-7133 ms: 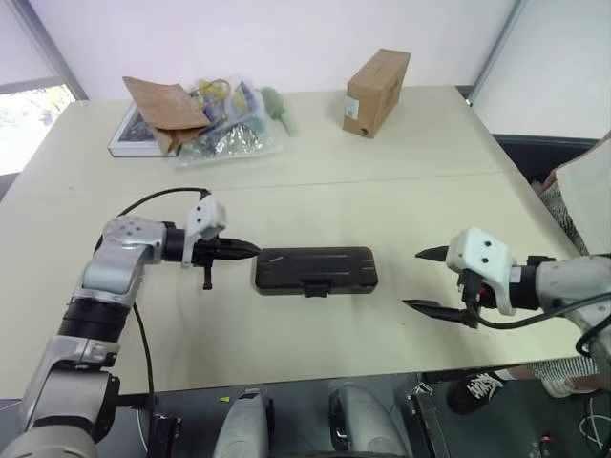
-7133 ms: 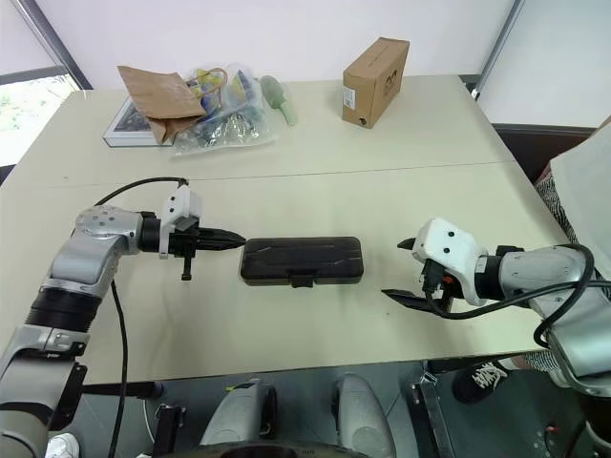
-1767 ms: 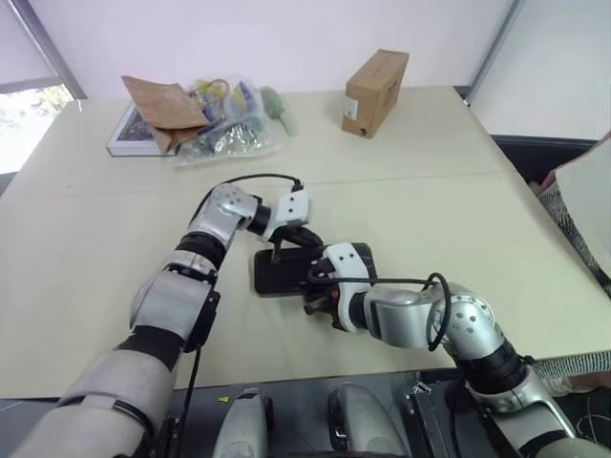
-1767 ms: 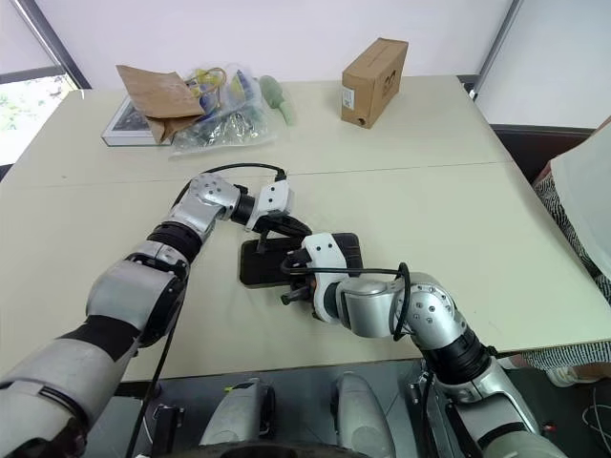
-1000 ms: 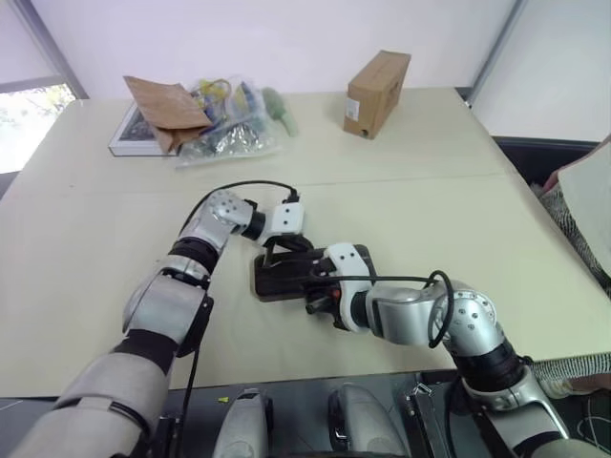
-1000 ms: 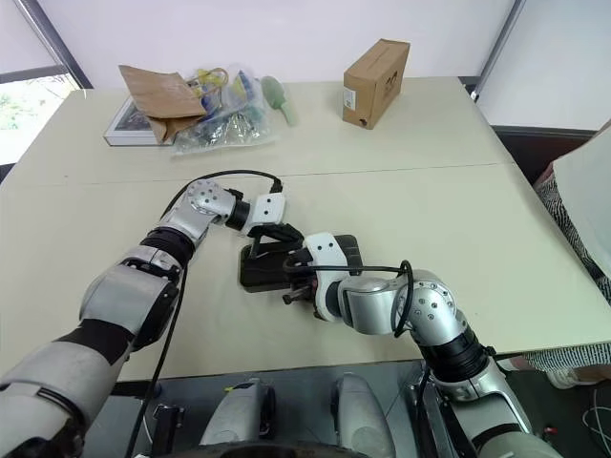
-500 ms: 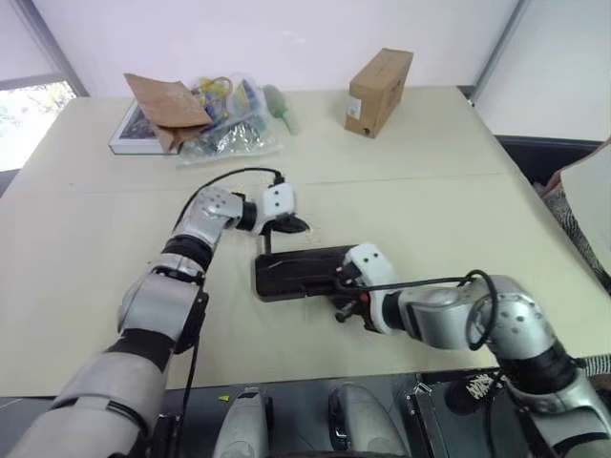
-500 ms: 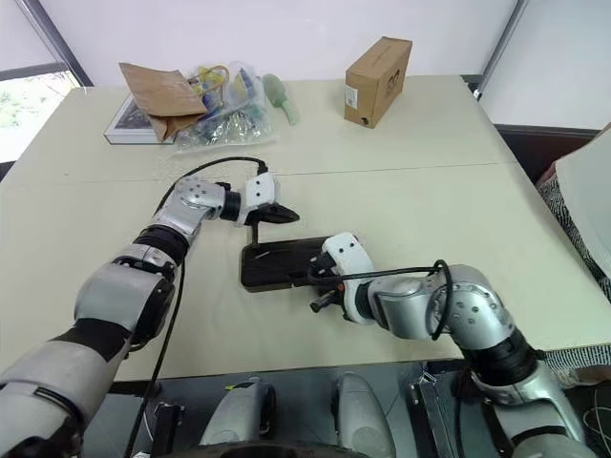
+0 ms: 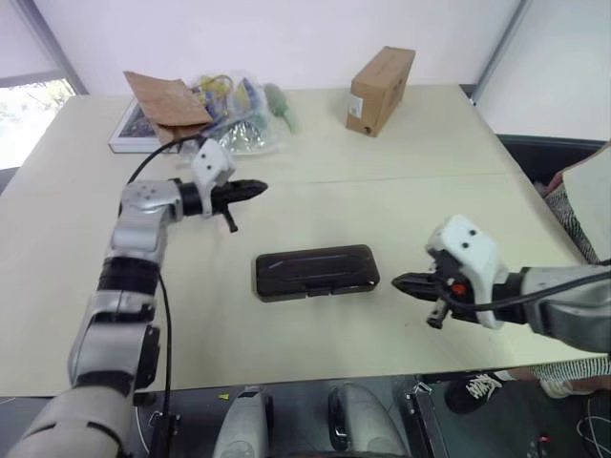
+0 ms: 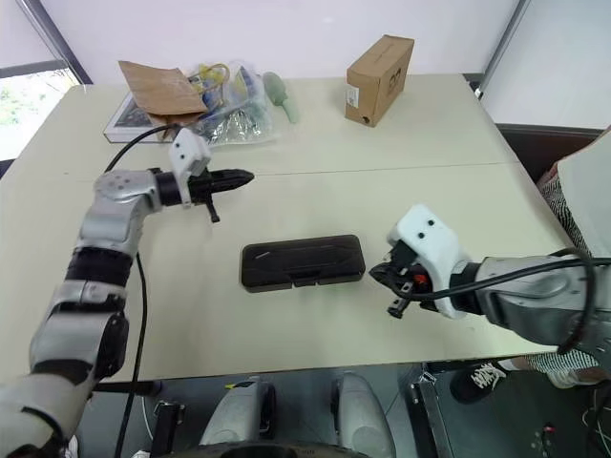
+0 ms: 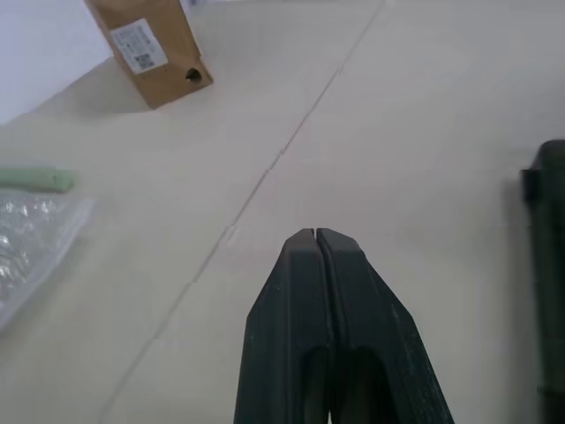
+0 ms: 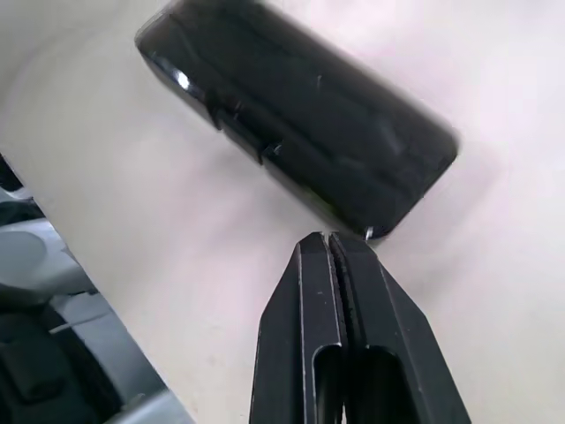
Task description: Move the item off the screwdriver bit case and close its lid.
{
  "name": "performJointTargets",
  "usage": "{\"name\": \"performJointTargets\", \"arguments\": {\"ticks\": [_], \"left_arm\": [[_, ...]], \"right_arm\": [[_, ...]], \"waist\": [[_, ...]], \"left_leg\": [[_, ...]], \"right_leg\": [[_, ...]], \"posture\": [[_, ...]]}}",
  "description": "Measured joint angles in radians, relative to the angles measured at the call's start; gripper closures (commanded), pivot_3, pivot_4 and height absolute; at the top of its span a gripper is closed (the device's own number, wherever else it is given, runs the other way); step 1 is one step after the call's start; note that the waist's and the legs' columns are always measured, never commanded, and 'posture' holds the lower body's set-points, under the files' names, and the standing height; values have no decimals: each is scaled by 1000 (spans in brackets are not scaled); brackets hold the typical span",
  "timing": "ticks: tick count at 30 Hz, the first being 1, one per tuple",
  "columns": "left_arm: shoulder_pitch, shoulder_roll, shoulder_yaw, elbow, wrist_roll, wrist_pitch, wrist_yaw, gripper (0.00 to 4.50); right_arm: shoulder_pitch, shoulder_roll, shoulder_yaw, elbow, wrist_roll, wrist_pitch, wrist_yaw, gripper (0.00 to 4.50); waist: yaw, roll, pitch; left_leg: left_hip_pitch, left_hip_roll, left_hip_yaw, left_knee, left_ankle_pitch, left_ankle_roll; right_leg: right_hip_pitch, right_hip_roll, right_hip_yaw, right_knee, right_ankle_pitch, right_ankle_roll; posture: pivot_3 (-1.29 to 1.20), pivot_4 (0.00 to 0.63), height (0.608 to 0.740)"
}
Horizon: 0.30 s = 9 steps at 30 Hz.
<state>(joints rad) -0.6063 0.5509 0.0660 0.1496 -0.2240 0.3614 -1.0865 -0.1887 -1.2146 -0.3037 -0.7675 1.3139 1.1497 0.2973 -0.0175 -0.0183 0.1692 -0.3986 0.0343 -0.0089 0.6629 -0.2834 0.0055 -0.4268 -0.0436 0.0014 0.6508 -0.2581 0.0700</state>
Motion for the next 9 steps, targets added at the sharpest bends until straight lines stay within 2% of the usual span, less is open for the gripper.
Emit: {"name": "performJointTargets", "arguments": {"ticks": [3, 9], "left_arm": [[204, 50, 30, -302, -90, 228, 55, 4500], [347, 91, 111, -590, -205, 431, 178, 4500]], "right_arm": [[92, -6, -82, 14, -116, -61, 135, 4468], [143, 17, -101, 34, -249, -165, 287, 4468]], "waist": [[8, 0, 0], [22, 0, 1]], "left_leg": [[2, 0, 0, 0, 0, -1], [7, -1, 4, 1, 1, -2]], "right_leg": [[2, -1, 0, 0, 0, 0], [8, -1, 0, -2, -3, -4]], "posture": [[0, 150, 740], [0, 150, 740]]}}
